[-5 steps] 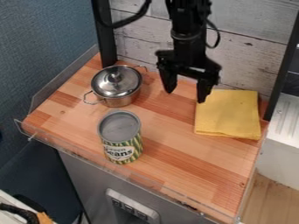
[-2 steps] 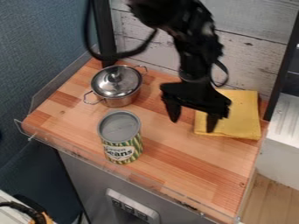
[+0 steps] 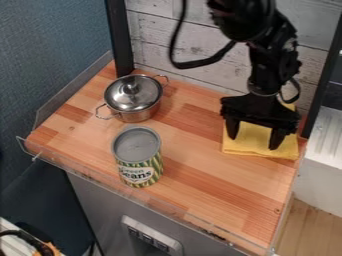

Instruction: Move the yellow cloth to bottom right of the table

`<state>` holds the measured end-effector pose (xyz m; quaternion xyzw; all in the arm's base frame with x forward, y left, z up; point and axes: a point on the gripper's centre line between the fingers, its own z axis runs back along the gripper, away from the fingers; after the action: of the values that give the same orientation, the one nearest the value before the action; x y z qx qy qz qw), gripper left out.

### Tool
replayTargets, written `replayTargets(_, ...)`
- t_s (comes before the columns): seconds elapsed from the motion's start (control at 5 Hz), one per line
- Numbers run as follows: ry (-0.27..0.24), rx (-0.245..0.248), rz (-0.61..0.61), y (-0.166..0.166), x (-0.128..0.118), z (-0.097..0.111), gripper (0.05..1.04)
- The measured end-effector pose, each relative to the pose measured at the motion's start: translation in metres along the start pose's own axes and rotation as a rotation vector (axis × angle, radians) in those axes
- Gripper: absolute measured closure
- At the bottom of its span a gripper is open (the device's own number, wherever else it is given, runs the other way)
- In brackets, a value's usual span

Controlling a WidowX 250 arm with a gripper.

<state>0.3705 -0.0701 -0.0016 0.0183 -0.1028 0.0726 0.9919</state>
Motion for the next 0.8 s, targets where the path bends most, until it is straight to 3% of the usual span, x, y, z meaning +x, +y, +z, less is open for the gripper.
replayTargets(0.4, -0.015, 0.002, 0.055, -0.001, 0.028, -0.001, 0.083)
replayTargets(0.8, 0.046, 0.027, 0.064, 0.013, 0.003, -0.021, 0.083)
